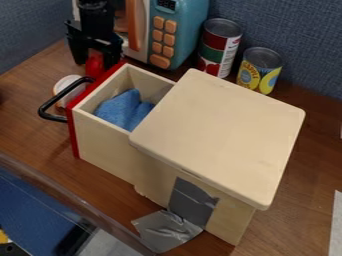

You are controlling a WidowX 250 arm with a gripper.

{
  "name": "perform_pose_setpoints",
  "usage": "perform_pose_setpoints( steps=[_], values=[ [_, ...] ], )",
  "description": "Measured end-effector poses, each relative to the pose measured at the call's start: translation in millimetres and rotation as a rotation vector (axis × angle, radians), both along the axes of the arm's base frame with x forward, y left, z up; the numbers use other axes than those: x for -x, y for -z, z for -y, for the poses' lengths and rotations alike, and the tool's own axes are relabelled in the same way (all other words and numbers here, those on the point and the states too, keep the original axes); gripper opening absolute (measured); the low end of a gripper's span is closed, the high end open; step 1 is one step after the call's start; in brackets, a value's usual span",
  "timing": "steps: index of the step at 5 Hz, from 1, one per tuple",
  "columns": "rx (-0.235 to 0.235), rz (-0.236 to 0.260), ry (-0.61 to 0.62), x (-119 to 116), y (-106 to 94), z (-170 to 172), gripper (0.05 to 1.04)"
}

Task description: Put the red object in the drawer

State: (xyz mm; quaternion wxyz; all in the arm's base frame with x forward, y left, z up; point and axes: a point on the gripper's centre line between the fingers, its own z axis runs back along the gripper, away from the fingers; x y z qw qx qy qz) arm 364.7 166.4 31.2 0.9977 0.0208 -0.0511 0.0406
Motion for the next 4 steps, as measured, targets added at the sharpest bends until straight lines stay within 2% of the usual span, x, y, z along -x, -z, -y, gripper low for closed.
perform_pose_setpoints(
  steps=[2,3,4],
  values=[
    [-0.016,0.005,-0.026,-2.3,6.1,-4.3,0.879],
    [-0.008,0.007,-0.03,1.0,7.1,-5.4,0.879],
    [0.02,0.034,-0.035,9.5,-8.5,-4.6,0.879]
  ],
)
